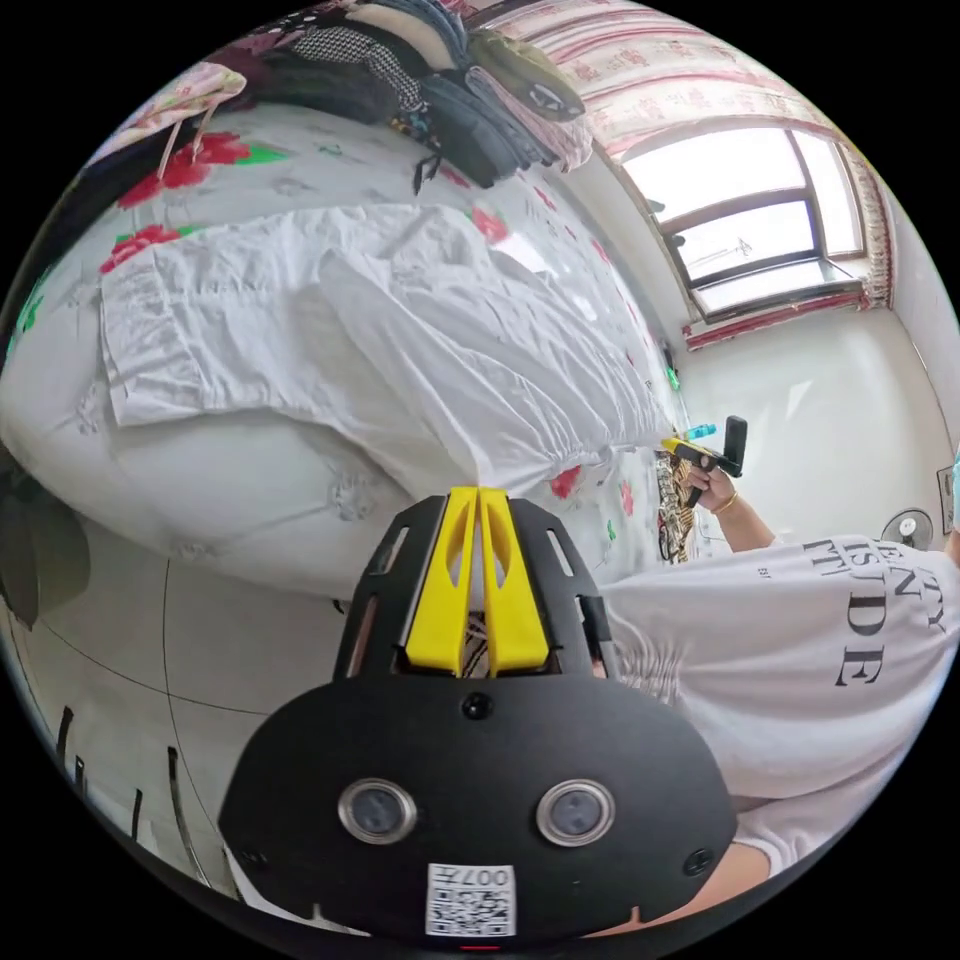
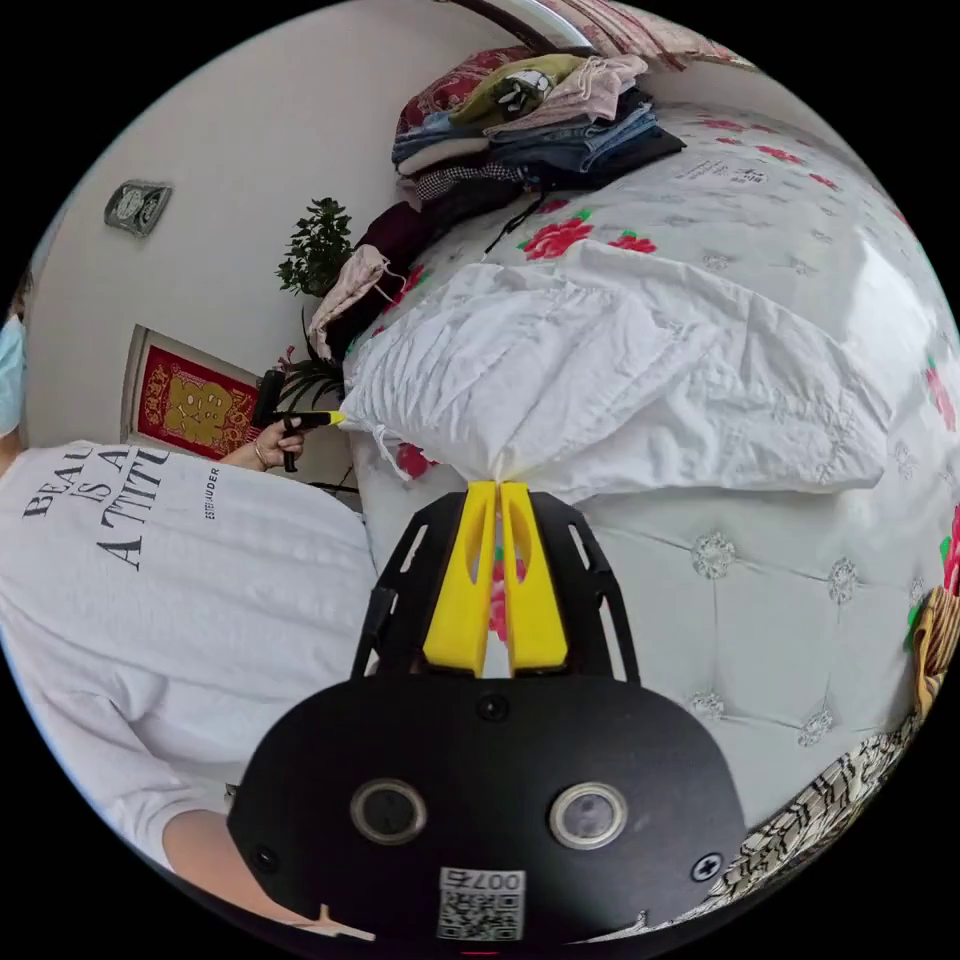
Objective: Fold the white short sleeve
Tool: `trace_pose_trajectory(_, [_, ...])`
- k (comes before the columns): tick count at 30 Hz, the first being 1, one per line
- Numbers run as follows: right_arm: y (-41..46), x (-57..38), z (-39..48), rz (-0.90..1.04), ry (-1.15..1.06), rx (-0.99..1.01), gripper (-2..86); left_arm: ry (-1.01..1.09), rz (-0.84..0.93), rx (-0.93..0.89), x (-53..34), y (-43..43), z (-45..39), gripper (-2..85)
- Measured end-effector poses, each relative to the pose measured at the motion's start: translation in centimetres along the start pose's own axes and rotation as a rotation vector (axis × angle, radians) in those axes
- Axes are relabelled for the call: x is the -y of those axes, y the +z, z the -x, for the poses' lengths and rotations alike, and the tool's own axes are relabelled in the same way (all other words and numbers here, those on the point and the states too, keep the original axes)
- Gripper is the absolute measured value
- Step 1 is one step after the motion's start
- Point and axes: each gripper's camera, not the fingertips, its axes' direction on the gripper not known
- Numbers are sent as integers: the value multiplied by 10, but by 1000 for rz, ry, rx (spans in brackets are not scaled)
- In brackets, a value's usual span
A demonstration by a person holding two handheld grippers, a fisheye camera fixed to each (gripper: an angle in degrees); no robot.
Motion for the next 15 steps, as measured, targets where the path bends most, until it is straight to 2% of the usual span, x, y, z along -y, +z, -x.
trace_pose_trajectory(2, [27, -20, 1, 114, 26, -42, -2, -20, 59, 27, -16, 24, -4, -9])
trace_pose_trajectory(4, [41, -42, 1, 141, 61, -55, -1, -42, 55, 22, -33, 38, -11, -9])
trace_pose_trajectory(8, [18, -83, 4, 9, 158, -27, 7, -34, 14, 56, -55, 30, -22, -3])
trace_pose_trajectory(15, [-75, -120, 62, -250, 69, -267, 30, 134, -152, 177, -63, -22, -76, 36])
